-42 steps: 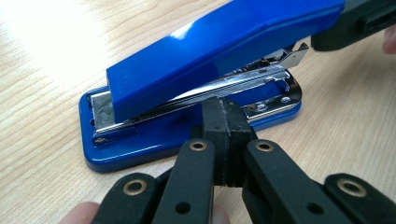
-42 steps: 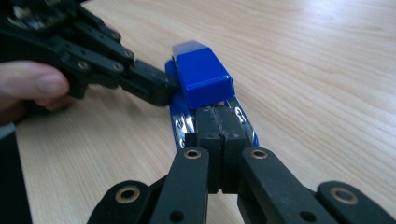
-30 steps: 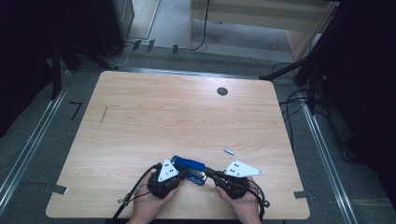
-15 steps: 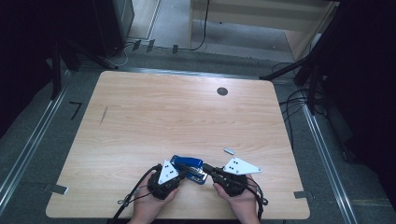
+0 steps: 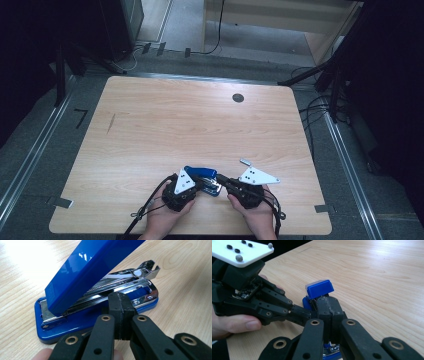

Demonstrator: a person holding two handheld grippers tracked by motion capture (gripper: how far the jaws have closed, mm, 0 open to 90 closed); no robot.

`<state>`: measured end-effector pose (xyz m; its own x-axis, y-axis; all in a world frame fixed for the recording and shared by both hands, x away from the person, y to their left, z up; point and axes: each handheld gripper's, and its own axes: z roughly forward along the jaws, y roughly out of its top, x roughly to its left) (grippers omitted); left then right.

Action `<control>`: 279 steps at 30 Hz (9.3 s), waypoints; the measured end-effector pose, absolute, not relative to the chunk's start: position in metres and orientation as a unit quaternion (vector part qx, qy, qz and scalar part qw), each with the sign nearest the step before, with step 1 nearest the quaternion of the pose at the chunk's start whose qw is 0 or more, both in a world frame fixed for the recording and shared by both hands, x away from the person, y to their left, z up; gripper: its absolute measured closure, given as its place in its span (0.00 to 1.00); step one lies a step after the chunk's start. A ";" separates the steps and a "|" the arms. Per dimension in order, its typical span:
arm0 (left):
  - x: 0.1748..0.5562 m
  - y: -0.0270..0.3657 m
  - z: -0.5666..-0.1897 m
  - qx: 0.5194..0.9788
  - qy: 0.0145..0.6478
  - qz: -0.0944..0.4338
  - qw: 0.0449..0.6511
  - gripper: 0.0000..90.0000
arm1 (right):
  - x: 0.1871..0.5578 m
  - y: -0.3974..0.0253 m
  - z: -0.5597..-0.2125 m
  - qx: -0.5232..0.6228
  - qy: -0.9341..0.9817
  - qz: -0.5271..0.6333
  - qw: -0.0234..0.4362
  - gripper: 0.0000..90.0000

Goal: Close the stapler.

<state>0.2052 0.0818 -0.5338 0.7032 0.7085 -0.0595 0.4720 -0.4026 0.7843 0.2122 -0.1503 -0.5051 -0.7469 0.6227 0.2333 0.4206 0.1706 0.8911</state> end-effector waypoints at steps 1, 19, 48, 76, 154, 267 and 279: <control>0.206 0.082 -0.534 0.824 0.359 0.142 0.414 1.00 | 0.212 -0.150 -0.506 0.349 0.757 0.545 0.090 1.00; 0.206 0.082 -0.534 0.824 0.359 0.142 0.414 1.00 | 0.212 -0.155 -0.525 0.421 0.747 0.510 0.065 1.00; 0.205 0.081 -0.534 0.825 0.357 0.150 0.411 1.00 | 0.217 -0.143 -0.503 0.373 0.725 0.575 0.069 1.00; 0.205 0.079 -0.534 0.828 0.351 0.159 0.408 1.00 | 0.232 -0.117 -0.484 0.322 0.739 0.584 0.096 1.00; 0.206 0.076 -0.533 0.813 0.357 0.202 0.413 1.00 | 0.248 -0.096 -0.504 0.364 0.777 0.506 0.096 1.00; 0.214 0.072 -0.534 0.828 0.351 0.185 0.397 1.00 | 0.261 -0.082 -0.493 0.285 0.798 0.524 0.091 1.00; 0.213 0.072 -0.534 0.827 0.351 0.187 0.398 1.00 | 0.260 -0.069 -0.476 0.255 0.804 0.527 0.102 1.00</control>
